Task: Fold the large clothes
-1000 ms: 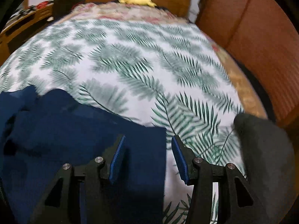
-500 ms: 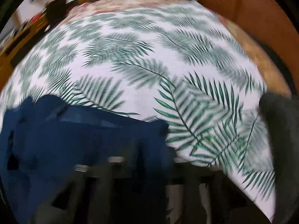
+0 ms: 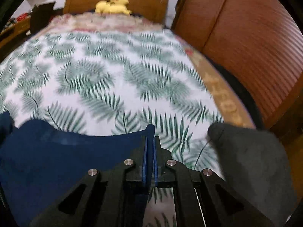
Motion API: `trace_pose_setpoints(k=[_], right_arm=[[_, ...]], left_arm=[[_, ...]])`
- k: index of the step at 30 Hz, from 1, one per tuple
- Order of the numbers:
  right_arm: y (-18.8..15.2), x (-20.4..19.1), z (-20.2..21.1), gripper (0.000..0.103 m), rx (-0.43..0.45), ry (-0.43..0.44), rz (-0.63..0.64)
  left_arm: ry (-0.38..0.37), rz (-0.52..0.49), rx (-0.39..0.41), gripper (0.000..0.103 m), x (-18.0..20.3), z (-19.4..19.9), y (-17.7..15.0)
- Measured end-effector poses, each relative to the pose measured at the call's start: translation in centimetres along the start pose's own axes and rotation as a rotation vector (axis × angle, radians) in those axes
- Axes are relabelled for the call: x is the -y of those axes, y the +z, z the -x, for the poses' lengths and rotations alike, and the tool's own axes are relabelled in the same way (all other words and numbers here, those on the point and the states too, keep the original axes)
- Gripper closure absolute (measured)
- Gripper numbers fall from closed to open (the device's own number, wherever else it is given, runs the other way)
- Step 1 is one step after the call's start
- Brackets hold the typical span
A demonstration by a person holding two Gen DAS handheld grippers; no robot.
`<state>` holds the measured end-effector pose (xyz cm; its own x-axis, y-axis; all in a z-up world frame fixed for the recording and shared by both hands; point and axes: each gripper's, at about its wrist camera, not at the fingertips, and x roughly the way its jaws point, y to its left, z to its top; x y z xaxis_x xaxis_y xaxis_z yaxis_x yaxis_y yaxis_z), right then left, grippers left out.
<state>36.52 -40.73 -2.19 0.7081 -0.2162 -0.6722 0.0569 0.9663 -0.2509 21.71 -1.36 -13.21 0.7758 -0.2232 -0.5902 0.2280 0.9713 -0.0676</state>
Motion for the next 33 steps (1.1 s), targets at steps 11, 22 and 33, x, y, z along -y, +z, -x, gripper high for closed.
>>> trace_pose_setpoints(k=[11,22,33], right_arm=[[1.3,-5.8,5.5,0.057,0.094,0.253,0.069],[-0.8,-16.1,5.0,0.057,0.005,0.483,0.196],[0.7,-20.5,1.7,0.100,0.015,0.372,0.273]], left_arm=[[0.015,0.019,0.012,0.025,-0.3,0.2,0.2],[0.028,0.032,0.010,0.025,-1.1,0.6,0.1],[0.019,0.032,0.020,0.025,-1.7,1.2,0.2]])
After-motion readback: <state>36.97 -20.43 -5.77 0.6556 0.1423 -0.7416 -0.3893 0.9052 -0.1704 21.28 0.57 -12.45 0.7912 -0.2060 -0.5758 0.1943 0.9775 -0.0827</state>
